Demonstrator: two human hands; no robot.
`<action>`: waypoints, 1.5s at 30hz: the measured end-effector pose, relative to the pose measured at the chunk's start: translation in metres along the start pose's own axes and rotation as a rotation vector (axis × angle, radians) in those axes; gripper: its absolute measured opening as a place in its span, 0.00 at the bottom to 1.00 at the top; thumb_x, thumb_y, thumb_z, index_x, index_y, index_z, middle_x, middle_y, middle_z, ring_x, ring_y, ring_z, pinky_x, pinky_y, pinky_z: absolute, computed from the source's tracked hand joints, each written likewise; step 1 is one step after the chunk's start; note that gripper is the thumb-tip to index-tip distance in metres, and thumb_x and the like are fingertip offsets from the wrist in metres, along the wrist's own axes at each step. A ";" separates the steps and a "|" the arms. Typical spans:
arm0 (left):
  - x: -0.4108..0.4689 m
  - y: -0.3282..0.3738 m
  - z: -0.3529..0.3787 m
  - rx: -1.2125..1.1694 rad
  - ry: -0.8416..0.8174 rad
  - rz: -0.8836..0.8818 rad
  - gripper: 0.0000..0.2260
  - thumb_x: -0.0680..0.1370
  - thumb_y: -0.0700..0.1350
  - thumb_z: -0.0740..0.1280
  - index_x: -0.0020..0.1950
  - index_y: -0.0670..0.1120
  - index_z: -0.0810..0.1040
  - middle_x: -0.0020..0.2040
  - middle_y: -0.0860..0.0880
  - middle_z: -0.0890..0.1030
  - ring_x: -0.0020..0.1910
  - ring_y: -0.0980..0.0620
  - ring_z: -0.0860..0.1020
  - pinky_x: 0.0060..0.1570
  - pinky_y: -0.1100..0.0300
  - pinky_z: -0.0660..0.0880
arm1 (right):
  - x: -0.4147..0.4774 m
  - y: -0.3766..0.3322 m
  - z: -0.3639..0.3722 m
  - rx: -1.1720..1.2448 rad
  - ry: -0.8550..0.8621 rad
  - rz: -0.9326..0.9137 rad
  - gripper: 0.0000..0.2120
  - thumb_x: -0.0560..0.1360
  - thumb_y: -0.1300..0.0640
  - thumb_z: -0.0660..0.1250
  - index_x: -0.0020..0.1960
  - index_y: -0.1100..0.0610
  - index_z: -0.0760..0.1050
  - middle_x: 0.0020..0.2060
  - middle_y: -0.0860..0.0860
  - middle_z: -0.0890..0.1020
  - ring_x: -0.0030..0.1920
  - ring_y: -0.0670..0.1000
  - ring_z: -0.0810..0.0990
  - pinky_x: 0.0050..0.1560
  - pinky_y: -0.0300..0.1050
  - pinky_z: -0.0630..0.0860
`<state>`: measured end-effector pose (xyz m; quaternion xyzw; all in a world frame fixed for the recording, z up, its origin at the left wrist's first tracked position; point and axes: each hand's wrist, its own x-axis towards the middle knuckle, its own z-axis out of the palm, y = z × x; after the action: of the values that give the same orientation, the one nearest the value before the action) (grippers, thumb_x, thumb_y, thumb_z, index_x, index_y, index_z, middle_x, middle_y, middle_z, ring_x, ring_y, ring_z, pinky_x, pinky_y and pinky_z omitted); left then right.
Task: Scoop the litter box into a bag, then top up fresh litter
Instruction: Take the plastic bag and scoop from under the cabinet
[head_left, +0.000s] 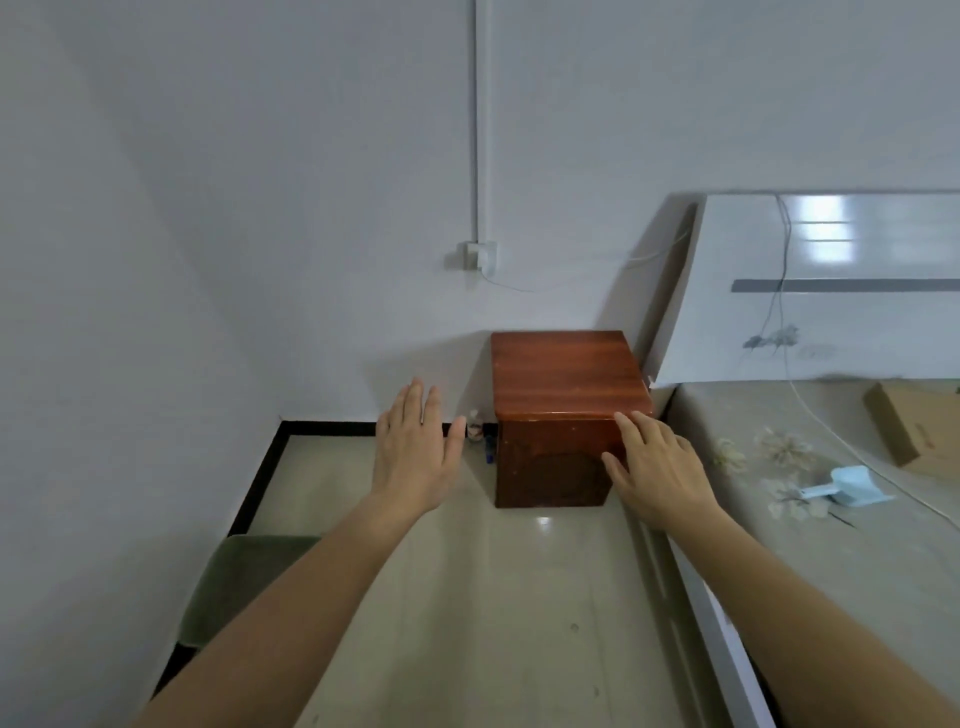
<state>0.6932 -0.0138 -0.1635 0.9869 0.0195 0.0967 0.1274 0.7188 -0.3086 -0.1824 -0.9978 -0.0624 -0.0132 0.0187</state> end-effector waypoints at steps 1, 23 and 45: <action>0.020 0.000 0.013 -0.025 -0.022 0.002 0.30 0.81 0.59 0.45 0.77 0.43 0.58 0.78 0.42 0.56 0.77 0.45 0.54 0.74 0.48 0.54 | 0.014 0.004 0.008 0.012 -0.008 0.018 0.30 0.81 0.39 0.52 0.78 0.51 0.54 0.76 0.52 0.64 0.74 0.54 0.65 0.72 0.54 0.63; 0.210 -0.064 0.508 -0.327 -0.568 -0.290 0.27 0.81 0.43 0.59 0.78 0.45 0.54 0.78 0.47 0.59 0.76 0.48 0.57 0.73 0.58 0.54 | 0.240 0.040 0.455 0.325 -0.360 0.164 0.28 0.81 0.52 0.60 0.78 0.56 0.56 0.73 0.56 0.65 0.69 0.59 0.68 0.63 0.56 0.72; 0.222 -0.092 0.773 -0.901 -0.093 -0.113 0.40 0.76 0.40 0.62 0.79 0.54 0.39 0.79 0.52 0.50 0.78 0.53 0.51 0.75 0.46 0.57 | 0.329 0.019 0.691 0.101 0.345 -0.093 0.33 0.81 0.57 0.57 0.81 0.55 0.46 0.79 0.62 0.45 0.79 0.63 0.42 0.77 0.63 0.52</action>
<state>1.0612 -0.1019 -0.8791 0.8339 0.0234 0.0440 0.5496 1.0637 -0.2596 -0.8640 -0.9746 -0.1050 -0.1817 0.0783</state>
